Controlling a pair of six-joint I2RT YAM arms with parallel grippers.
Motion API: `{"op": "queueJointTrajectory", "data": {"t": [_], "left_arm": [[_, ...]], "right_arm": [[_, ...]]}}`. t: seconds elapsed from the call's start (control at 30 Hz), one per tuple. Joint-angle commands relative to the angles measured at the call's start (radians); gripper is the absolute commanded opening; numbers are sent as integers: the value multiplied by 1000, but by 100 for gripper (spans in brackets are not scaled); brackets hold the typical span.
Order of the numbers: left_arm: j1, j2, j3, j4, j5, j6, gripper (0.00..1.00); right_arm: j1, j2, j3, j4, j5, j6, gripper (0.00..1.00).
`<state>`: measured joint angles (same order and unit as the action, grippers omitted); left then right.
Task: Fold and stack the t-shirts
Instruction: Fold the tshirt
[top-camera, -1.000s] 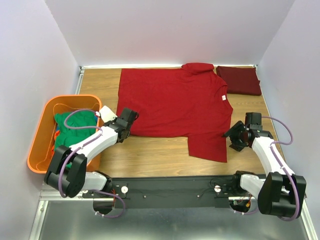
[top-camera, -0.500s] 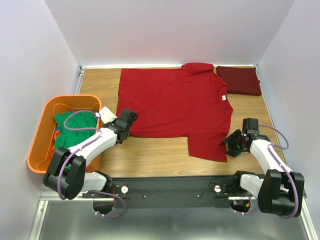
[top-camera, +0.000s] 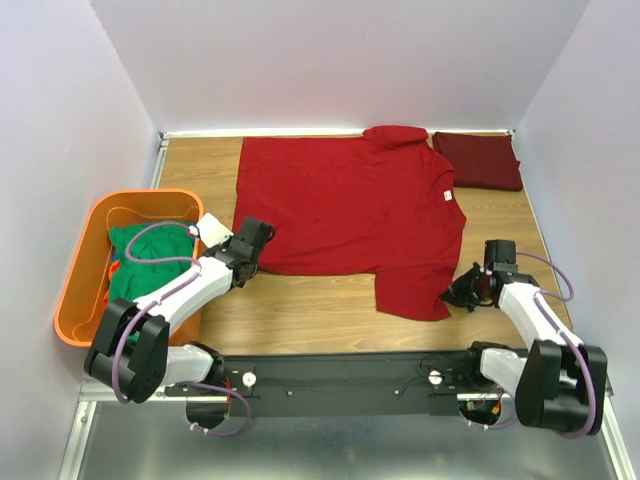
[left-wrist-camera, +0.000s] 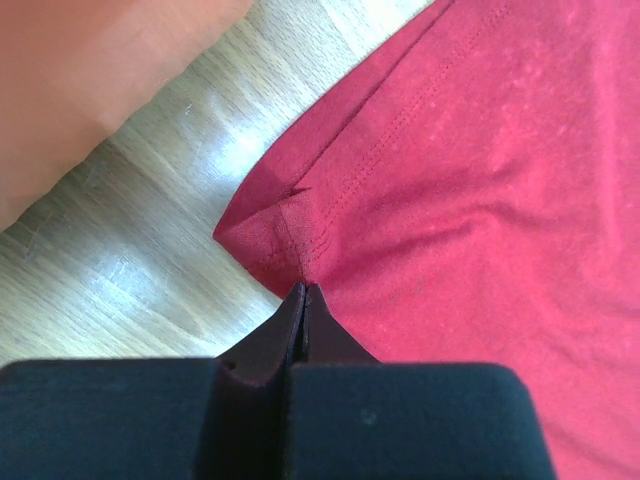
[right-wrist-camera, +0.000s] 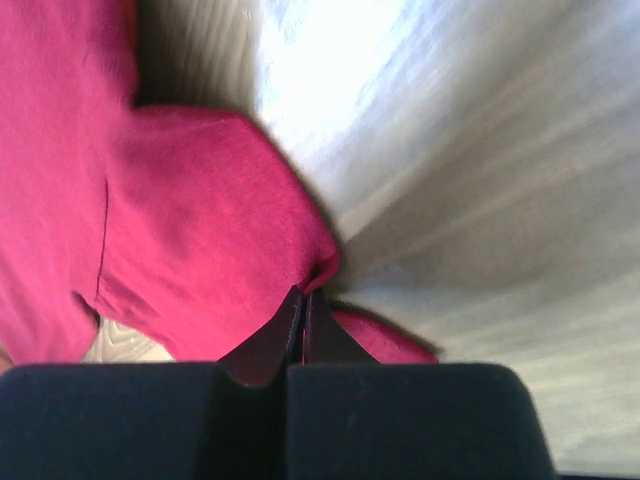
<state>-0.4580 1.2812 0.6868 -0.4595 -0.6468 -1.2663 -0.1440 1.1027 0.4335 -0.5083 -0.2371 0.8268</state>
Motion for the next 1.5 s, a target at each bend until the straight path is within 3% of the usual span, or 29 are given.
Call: {"op": "queueJointTrajectory", "data": {"t": [0.0, 0.33, 0.57, 0.83, 1.07, 1.47], "left_arm": [[4, -46, -18, -51, -48, -61, 0], [4, -80, -64, -70, -60, -116, 0], [4, -31, -52, -51, -59, -117, 0], [5, 121, 118, -68, -112, -82, 0], [27, 268, 275, -84, -132, -59, 0], [96, 391, 399, -56, -100, 15, 0]], "right_arm": [[0, -95, 19, -96, 30, -28, 1], [0, -233, 197, -242, 51, -89, 1], [0, -233, 260, -201, 16, -123, 1], [0, -47, 347, 28, -50, -160, 1], [0, 242, 470, 169, -94, -152, 1], [1, 460, 669, 208, -105, -124, 1]]}}
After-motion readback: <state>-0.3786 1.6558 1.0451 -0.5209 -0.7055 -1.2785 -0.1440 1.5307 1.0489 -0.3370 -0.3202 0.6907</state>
